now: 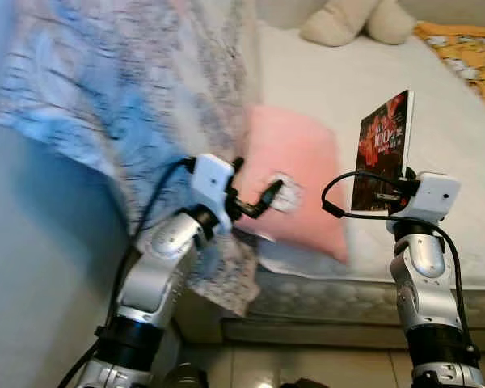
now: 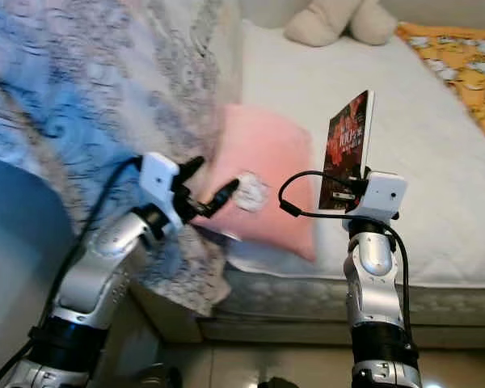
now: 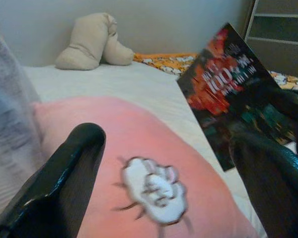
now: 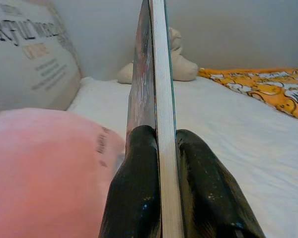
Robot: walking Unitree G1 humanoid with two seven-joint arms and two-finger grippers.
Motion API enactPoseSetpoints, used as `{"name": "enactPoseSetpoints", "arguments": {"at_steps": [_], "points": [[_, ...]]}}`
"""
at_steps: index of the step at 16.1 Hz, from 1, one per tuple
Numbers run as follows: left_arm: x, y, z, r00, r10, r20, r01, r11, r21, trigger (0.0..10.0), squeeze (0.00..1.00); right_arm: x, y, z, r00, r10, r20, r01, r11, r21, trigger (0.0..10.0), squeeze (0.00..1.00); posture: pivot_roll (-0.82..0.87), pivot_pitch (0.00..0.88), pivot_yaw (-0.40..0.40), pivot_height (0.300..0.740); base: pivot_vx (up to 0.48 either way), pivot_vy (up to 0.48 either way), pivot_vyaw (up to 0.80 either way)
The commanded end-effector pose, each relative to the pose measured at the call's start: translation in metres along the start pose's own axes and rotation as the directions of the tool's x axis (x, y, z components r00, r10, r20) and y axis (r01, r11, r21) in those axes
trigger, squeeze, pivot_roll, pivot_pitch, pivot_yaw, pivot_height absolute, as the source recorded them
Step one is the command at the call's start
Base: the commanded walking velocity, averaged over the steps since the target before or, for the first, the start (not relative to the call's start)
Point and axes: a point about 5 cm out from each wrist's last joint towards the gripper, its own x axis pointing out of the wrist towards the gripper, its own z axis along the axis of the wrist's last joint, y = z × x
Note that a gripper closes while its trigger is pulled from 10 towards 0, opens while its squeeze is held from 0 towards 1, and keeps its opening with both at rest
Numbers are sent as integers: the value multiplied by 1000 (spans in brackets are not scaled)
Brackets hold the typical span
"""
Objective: Clean up the room
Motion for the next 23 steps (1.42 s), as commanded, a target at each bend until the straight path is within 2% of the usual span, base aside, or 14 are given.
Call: {"name": "enactPoseSetpoints", "arguments": {"at_steps": [1,4,6,8,13,23], "points": [[6,-3,3,1000,-14,4,14,1000,10,10000,0,4,-5,13,998,-17,54,18,1000,-6,0,0,124,7,7,740,0,-458,0],[5,-3,1,1000,-10,5,10,1000,9,10000,0,7,1,14,999,6,49,-5,1000,-5,0,0,128,12,4,740,0,-454,0],[6,2,-2,999,32,-13,-32,999,16,10000,0,10,7,12,999,38,33,-37,999,-8,0,0,129,14,3,740,0,-437,0],[7,10,-3,996,90,-22,-89,995,33,10000,0,15,13,14,998,64,29,-64,998,-8,0,0,134,11,1,740,0,0,0],[7,10,-4,996,90,-25,-89,995,42,10000,0,21,24,8,994,110,-16,-110,994,3,0,0,149,9,-3,740,0,0,0],[4,15,-4,993,117,-25,-116,992,46,10000,0,31,26,9,992,127,-22,-127,992,8,0,0,166,19,-6,740,433,0,0]]}}
